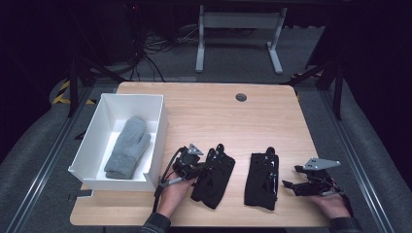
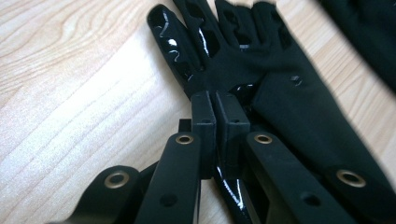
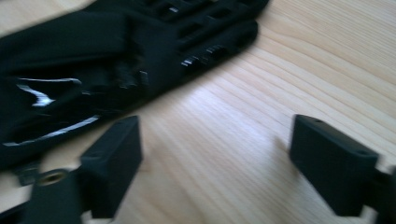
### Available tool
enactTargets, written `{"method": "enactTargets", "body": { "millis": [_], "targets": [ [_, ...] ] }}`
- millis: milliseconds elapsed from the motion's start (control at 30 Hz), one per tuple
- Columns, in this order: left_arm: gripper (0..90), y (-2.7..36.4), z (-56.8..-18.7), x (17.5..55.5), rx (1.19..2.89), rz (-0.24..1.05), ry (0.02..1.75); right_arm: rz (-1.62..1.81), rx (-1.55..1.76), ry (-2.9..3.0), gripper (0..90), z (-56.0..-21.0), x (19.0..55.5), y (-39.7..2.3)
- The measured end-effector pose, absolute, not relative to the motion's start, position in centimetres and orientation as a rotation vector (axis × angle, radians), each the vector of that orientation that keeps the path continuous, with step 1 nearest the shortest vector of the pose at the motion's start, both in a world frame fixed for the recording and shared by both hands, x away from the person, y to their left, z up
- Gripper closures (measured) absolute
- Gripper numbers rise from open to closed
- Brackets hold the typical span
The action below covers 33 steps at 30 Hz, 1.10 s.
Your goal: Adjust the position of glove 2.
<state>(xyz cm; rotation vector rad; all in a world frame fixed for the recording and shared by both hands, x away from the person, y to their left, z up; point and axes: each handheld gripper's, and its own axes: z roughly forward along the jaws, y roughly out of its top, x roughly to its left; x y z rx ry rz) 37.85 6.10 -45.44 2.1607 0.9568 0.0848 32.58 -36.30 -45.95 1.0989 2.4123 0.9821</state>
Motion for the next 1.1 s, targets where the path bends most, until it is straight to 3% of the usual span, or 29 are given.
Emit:
{"method": "enactTargets", "body": {
  "millis": [200,233,400,1100],
  "targets": [
    [87.8,7.1,-44.2,38.0,2.053,0.036,0.951,1.035,1.031,2.518,69.2,-45.6,32.2,-35.7],
    [87.8,7.1,-44.2,38.0,2.053,0.036,0.951,1.035,1.031,2.518,69.2,-45.6,32.2,-35.7],
    [87.9,7.3,-43.5,38.3,2.010,0.006,0.943,1.061,0.981,2.566,88.9,-45.6,32.2,-34.9],
    [87.9,6.2,-42.0,40.5,1.991,-0.014,0.896,1.054,0.807,2.636,90.0,-45.4,34.3,-28.4]
  ]
}}
